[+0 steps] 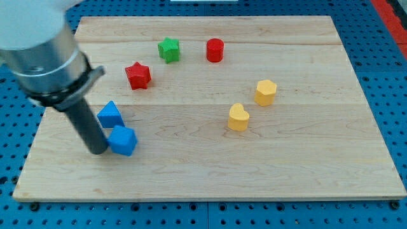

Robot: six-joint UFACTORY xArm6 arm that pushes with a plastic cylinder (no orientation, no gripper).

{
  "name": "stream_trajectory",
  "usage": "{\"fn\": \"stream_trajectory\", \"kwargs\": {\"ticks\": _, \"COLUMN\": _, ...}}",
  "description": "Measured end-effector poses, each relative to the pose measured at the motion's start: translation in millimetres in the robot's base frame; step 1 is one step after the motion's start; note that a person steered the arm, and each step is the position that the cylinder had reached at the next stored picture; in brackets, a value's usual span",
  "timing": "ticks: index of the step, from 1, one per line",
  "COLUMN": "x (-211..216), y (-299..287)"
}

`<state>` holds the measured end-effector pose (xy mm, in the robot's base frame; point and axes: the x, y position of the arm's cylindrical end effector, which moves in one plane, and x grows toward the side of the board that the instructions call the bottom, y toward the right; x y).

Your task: Place blue triangle below red star

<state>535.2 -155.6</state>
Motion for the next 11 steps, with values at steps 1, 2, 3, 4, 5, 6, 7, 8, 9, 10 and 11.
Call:
{"fn": "stream_trajectory", "kwargs": {"ticks": 1, "x": -3, "y": 65}}
{"fn": "stream_trajectory", "kwargs": {"ticks": 2, "x": -10, "y": 112}}
{"fn": "stream_trajectory", "kwargs": {"ticks": 3, "x": -4, "y": 104}}
{"fn": "stream_trajectory", "kwargs": {"ticks": 4, "x": 1, "y": 22}}
{"fn": "stream_trajectory", "kwargs": {"ticks": 5, "x": -35, "y": -58}}
{"fn": "stream_trajectory", "kwargs": {"ticks": 6, "x": -49, "y": -58}}
{"fn": "stream_trajectory", "kwargs": {"ticks": 7, "x": -49, "y": -23}}
{"fn": "stream_trajectory", "kwargs": {"ticks": 8, "x": -49, "y": 10}}
{"fn": "stream_trajectory", "kwargs": {"ticks": 9, "x": -58, "y": 19}}
{"fn": "stream_trajectory", "kwargs": {"ticks": 10, "x": -47, "y": 18}}
{"fn": "stream_trajectory", "kwargs": {"ticks": 11, "x": -23, "y": 21}}
